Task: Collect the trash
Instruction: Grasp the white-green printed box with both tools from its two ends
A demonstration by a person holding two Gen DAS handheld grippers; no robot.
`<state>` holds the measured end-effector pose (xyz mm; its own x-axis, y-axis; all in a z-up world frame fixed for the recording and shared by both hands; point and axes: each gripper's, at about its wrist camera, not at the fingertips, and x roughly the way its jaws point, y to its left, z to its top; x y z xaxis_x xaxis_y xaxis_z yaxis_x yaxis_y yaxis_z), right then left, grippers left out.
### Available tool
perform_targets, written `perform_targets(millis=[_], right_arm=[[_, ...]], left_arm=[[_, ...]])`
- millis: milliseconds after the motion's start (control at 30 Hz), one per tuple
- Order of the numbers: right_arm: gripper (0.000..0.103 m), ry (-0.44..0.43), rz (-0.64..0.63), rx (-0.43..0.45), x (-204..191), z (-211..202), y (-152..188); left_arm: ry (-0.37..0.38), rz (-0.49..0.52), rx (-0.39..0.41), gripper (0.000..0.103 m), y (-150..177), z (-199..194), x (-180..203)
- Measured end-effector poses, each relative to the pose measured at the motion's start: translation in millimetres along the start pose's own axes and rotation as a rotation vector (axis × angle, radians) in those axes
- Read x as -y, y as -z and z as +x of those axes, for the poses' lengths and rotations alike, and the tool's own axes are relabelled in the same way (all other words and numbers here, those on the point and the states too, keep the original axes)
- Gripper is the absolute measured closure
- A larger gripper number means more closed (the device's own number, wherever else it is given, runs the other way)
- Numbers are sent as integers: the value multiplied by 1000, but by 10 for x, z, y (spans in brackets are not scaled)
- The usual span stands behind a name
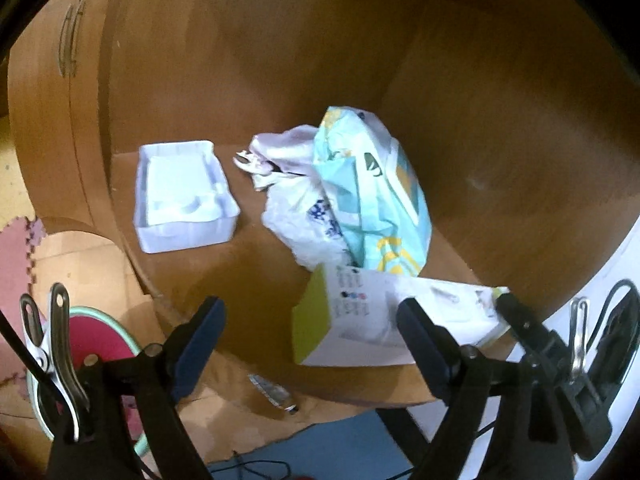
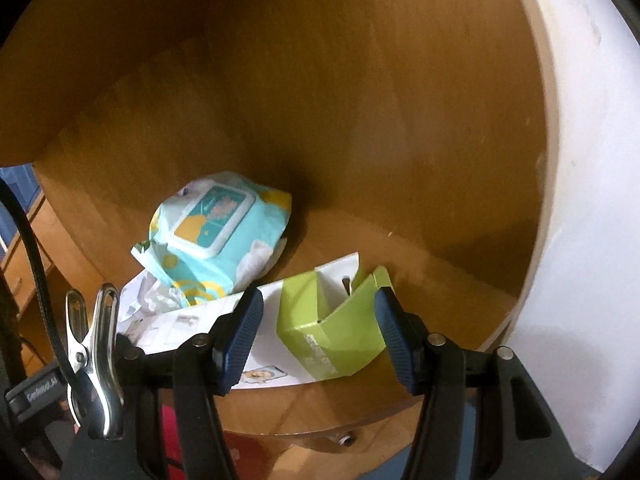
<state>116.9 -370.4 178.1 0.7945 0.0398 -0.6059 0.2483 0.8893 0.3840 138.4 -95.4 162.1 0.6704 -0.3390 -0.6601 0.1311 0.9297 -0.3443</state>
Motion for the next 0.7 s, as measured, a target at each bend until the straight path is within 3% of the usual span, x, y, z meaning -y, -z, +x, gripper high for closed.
perform_targets(millis=[267,400,500,700], right_arm=[[44,-26,-5,10,-8,1,31],[42,-56,-10,-4,-59,38,53],[41,-64,-38,-9,-115,57,68],[39,-95,-26,-20,-120,89,91]], left_arm=[[77,-113,-33,13,37,123,-35],[144,-108,-56,14,104,174,7],[132,-57,-36,15,130,146,94],[136,-84,-33,16,151,125,70]])
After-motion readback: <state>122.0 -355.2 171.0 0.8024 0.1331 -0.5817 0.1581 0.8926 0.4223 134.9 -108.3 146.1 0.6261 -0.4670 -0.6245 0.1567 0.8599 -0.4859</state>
